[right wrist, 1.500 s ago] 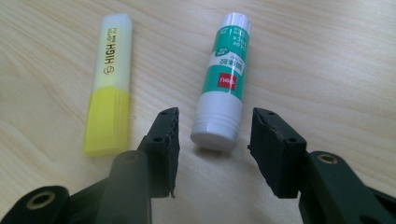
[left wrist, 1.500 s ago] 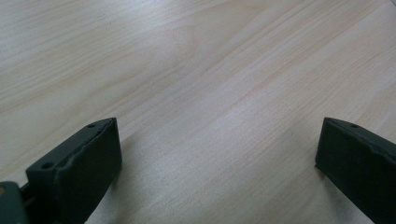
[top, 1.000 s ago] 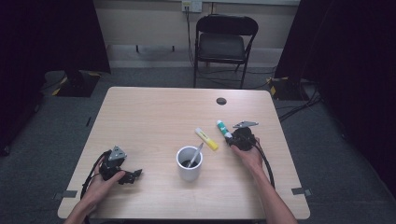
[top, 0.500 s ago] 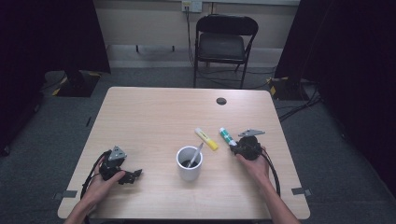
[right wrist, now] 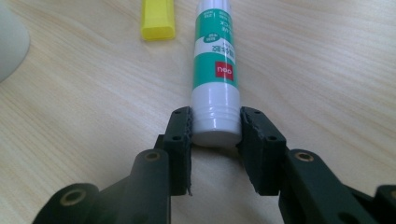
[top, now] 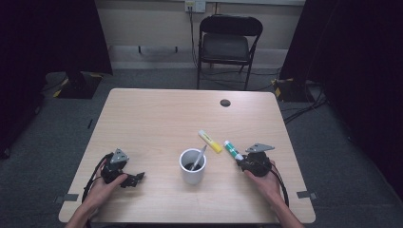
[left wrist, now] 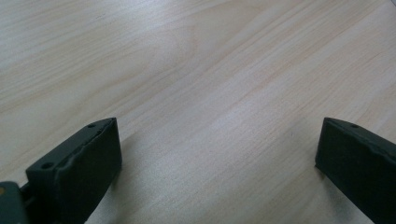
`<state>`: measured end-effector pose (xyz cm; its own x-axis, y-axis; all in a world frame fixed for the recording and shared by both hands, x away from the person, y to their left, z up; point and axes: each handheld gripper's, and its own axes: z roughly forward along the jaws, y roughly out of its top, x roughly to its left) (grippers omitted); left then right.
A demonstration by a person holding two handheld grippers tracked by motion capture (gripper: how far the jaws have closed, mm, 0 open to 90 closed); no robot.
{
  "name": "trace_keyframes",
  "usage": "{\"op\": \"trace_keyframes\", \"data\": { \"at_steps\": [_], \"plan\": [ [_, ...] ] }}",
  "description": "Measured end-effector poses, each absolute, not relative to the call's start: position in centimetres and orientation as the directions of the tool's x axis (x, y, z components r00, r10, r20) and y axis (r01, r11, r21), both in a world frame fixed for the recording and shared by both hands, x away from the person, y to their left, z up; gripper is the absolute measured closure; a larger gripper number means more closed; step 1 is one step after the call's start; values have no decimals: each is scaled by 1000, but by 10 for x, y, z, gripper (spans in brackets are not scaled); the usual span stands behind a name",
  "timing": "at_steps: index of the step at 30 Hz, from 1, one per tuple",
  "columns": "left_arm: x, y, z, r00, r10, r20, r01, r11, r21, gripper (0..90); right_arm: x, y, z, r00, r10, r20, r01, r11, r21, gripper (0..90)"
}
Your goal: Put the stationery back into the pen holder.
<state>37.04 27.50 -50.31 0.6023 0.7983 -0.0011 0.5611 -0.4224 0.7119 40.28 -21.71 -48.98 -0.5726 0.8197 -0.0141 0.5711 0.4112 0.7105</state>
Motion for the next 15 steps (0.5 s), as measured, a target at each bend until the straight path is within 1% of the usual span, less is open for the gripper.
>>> {"op": "trace_keyframes", "data": {
  "at_steps": [3, 4, 9, 15],
  "plan": [
    [370, 275, -503, 602, 798, 0, 561, -422, 712, 0, 402, -217, -491, -577, 816, -8, 563, 405, 721, 629],
    [370, 275, -503, 602, 798, -1, 561, -422, 712, 0, 403, -217, -492, -578, 816, 1, 562, 397, 725, 609],
    [370, 275, -503, 602, 798, -1, 561, -422, 712, 0, 403, -212, -494, -599, 800, -8, 539, 411, 735, 608],
    [370, 275, -503, 601, 799, 0, 561, -422, 712, 0, 402, -210, -494, -599, 801, -6, 538, 407, 738, 613]
  ]
}}
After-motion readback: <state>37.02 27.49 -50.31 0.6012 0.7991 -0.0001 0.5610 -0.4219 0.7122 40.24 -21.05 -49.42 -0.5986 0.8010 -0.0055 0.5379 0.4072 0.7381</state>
